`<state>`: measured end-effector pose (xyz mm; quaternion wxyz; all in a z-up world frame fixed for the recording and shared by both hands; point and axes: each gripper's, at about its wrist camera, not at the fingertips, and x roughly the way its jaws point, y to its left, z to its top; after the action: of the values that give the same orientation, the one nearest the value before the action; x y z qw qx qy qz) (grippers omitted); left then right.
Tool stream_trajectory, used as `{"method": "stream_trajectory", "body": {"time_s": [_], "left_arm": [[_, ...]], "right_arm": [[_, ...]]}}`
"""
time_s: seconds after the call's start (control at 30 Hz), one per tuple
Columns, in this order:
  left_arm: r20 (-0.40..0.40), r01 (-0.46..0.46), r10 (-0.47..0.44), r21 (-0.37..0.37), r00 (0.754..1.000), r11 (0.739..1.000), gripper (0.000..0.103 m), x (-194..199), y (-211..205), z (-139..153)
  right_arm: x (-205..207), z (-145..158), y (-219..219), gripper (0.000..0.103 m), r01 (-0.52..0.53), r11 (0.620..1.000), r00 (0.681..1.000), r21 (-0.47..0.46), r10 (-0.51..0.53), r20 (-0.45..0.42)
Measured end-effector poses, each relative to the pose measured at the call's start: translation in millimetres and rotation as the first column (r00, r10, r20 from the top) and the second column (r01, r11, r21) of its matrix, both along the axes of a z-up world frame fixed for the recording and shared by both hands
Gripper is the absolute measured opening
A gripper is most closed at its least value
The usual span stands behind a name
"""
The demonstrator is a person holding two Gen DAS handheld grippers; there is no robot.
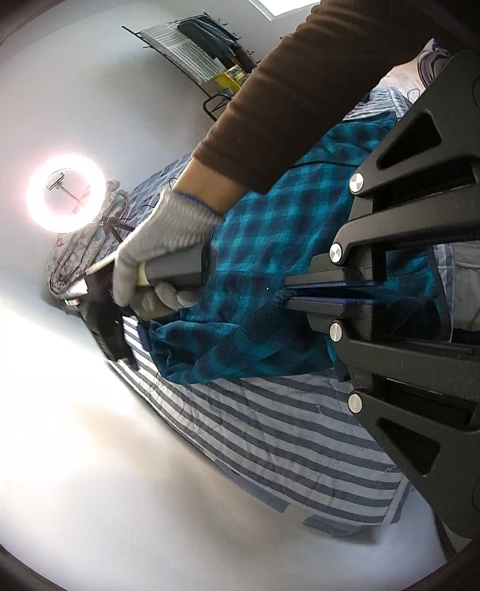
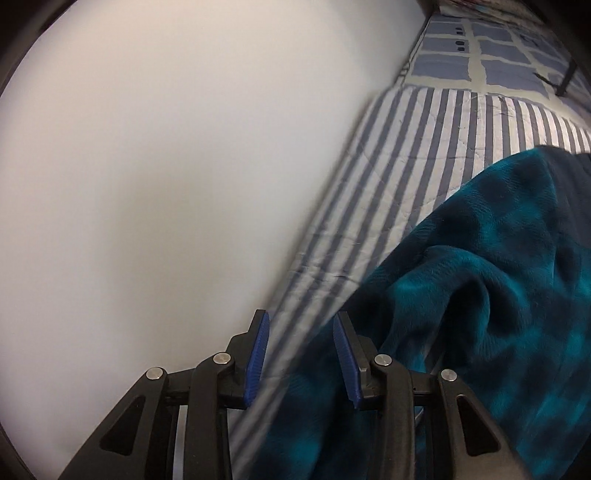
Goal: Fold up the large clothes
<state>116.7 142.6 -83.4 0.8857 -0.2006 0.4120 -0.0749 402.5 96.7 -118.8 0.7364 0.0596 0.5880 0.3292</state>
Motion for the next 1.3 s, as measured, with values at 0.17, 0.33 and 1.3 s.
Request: {"method": "stream_trajectory", "body": {"time_s": [0.17, 0.33, 1.3], "left_arm": [[0.001, 0.023, -0.023, -0.017, 1.0, 1.0, 0.001, -7, -3, 1], [-0.008, 0.056, -0.056, -0.012, 0.998, 0.998, 0.001, -11, -10, -1], [-0.057, 0.282, -0.282, -0.019, 0.958, 0.959, 0.04, -36, -74, -24]], "right_arm": [[12, -23, 16, 0.039, 0.037, 0.989, 0.999, -0.14, -0.039, -0.012], [20, -42, 37, 0.042, 0.04, 0.97, 0.999, -0.239, -0.038, 0.012], [-7, -47, -220, 0.026, 0.282, 0.943, 0.959, -0.176, -0.28, 0.038]]}}
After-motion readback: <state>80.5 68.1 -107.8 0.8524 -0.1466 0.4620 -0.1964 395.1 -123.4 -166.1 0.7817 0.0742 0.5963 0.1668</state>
